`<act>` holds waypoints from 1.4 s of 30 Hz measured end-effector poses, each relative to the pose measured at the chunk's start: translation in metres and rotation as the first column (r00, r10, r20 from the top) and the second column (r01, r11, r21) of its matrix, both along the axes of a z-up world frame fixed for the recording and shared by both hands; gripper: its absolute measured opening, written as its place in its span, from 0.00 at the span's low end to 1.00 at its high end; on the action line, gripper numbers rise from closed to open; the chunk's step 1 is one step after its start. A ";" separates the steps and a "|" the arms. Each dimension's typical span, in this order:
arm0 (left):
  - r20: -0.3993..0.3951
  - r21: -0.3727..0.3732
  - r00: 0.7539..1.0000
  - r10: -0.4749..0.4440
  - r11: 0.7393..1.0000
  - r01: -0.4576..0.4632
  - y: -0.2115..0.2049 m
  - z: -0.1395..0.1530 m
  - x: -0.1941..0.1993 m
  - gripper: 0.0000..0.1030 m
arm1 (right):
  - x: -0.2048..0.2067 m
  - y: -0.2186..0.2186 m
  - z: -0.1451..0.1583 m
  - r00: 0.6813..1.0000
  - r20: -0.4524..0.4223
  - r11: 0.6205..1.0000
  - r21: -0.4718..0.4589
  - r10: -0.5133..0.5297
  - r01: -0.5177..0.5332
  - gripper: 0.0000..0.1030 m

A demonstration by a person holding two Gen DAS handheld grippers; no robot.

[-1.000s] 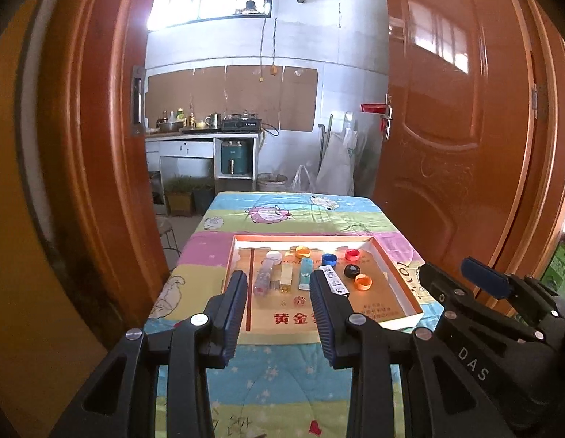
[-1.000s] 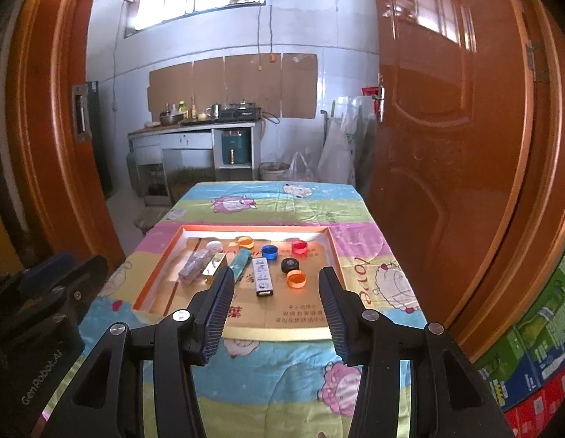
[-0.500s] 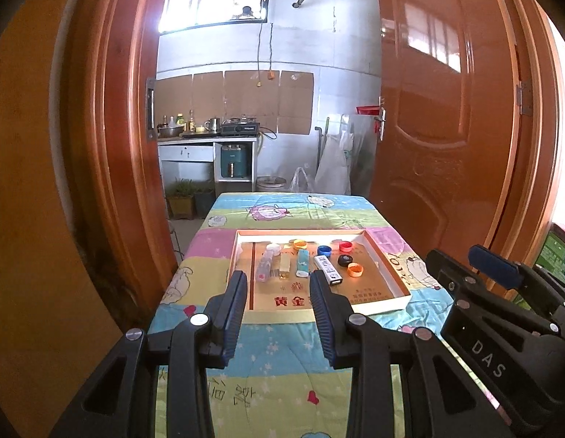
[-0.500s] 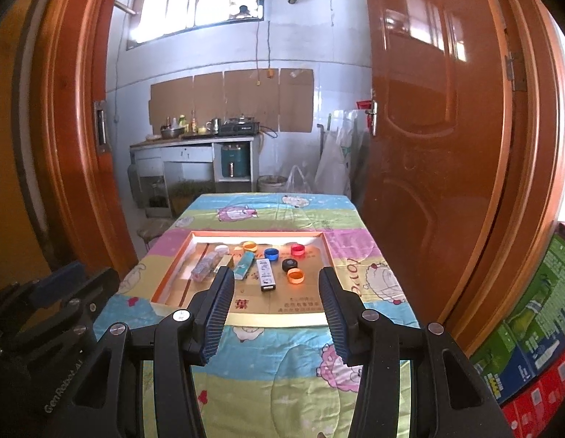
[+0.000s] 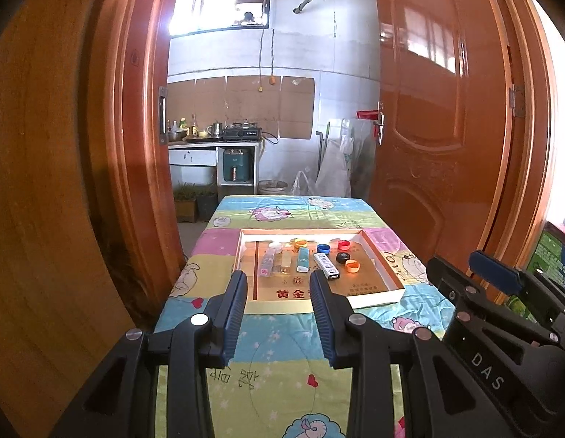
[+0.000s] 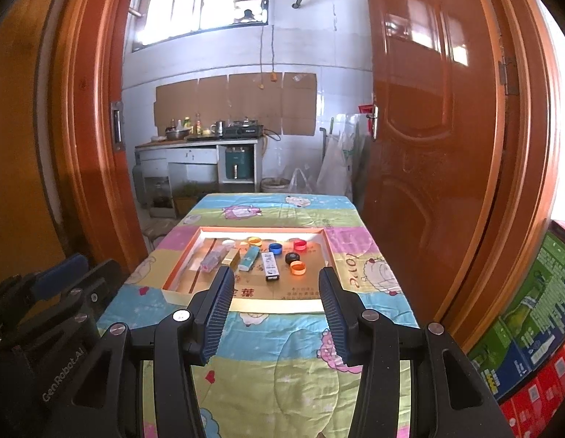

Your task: Organize rigid objects

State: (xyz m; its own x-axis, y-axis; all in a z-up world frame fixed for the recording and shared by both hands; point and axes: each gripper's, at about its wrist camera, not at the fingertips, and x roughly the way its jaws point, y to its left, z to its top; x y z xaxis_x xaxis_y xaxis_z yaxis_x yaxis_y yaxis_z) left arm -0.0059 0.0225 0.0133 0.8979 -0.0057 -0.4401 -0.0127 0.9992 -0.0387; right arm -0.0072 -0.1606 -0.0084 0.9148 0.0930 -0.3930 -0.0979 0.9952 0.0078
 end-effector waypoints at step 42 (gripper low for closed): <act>0.012 0.007 1.000 0.001 1.000 -0.001 0.003 0.000 -0.010 0.34 | -0.012 0.004 -0.001 1.000 0.013 1.000 -0.003 0.016 -0.016 0.49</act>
State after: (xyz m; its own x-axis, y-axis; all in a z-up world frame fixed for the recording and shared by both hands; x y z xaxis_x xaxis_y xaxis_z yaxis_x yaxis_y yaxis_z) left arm -0.0155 0.0253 0.0129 0.9029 -0.0015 -0.4298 -0.0135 0.9994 -0.0320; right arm -0.0196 -0.1566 -0.0097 0.9182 0.1064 -0.3817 -0.1136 0.9935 0.0035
